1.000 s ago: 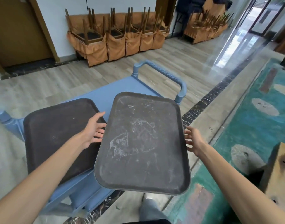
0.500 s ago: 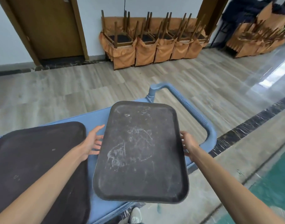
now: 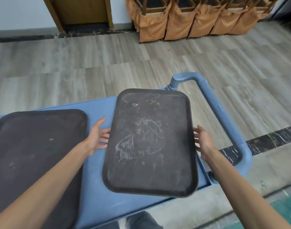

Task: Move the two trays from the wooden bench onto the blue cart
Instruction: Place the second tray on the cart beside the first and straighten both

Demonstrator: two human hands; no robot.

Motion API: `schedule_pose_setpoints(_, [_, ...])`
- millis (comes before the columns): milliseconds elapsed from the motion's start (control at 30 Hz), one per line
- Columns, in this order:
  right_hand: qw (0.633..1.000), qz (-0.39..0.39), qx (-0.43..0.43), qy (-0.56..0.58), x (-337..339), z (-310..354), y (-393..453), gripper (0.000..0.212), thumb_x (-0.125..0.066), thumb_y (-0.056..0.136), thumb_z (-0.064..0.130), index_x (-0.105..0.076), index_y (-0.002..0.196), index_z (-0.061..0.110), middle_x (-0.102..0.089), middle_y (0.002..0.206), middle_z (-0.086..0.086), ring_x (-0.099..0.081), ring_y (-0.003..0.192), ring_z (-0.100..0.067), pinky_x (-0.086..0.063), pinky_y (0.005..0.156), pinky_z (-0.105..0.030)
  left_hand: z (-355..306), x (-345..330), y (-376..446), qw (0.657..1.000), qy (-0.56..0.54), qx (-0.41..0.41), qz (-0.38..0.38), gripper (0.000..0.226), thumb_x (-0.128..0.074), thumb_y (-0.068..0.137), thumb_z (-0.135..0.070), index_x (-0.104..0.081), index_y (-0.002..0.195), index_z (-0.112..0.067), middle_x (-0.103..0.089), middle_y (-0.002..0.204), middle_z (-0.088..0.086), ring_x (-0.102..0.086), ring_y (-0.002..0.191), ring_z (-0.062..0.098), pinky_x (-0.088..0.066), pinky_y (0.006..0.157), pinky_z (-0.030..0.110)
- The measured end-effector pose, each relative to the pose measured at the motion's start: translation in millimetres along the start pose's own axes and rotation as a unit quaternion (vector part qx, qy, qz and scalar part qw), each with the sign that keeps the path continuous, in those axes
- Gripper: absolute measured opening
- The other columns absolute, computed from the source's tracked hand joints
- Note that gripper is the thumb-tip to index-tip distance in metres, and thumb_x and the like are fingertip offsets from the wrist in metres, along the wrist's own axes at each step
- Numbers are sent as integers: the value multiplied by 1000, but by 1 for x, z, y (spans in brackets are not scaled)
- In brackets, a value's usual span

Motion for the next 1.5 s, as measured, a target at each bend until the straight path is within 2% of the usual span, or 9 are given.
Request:
schedule_pose_setpoints(233, [999,-16,21,-27,0,-1,6,39,-36,96,39,-71,100,24,-73,96,-1,-63,85,-20,-46,74,-36,7,2,-3,999,-41,-12,15,66,-37,88,-67,-67,120,-18,-64,89,7,-59,86,23,-48,76,35])
schedule_pose_setpoints(333, [990,-77,75,-94,-2,9,-1,40,-42,94,28,-68,118,11,-68,115,-10,-60,108,-29,-45,100,-44,8,8,-13,998,-50,-18,23,63,-38,90,-64,-63,125,-18,-66,102,10,-61,94,25,-49,81,38])
schedule_pose_setpoints(467, [943,-162,188,-220,-23,22,-35,39,-44,94,23,-65,122,8,-66,120,-23,-55,119,-39,-43,103,-46,3,26,-34,997,-1,-76,4,51,-43,92,-59,-61,125,-24,-62,122,13,-62,101,27,-51,87,42])
schedule_pose_setpoints(667, [917,-62,271,-285,-120,14,-87,38,-51,96,16,-62,131,6,-63,123,-27,-58,121,-37,-41,108,-47,11,74,-86,978,97,-184,19,64,-52,78,-57,-53,136,-31,-55,131,0,-55,116,15,-45,103,45])
schedule_pose_setpoints(767, [892,-31,317,-321,-177,6,-123,33,-54,95,16,-65,126,10,-64,116,-20,-65,109,-33,-46,103,-42,37,114,-113,946,214,-245,6,52,-60,89,-48,-51,138,-34,-51,129,-5,-47,125,11,-39,103,33])
schedule_pose_setpoints(933, [868,25,372,-329,-259,-17,-181,29,-54,94,16,-68,119,16,-67,109,-8,-68,93,-24,-52,92,-42,95,171,-166,833,441,-331,-58,55,-62,89,-49,-48,139,-35,-48,125,-15,-42,116,7,-45,87,21])
schedule_pose_setpoints(1100, [860,89,351,-360,-315,-60,-207,36,-58,91,14,-61,127,14,-66,117,-8,-67,86,-15,-52,91,-32,156,196,-212,793,498,-347,-50,46,-58,83,-56,-58,126,-40,-56,112,-25,-46,106,-5,-40,94,16])
schedule_pose_setpoints(1300, [870,106,250,-411,-340,-102,-209,54,-62,91,21,-48,141,7,-67,122,-8,-63,115,-29,-46,102,-42,211,194,-231,749,566,-344,-18,35,-50,84,-52,-61,114,-41,-58,108,-19,-49,103,0,-42,76,21])
schedule_pose_setpoints(1500, [892,111,219,-379,-344,-110,-206,35,-60,90,15,-59,125,11,-72,81,0,-69,95,-33,-54,90,-50,212,188,-237,693,611,-376,-66,19,-58,85,-32,-71,99,-34,-63,94,-16,-61,90,8,-50,55,26])
Point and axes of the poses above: each hand's wrist, its own y-axis towards the middle knuckle, its own x-axis out of the back of the hand, z = x × y, the point moved 6 cm from there along y, towards the middle knuckle
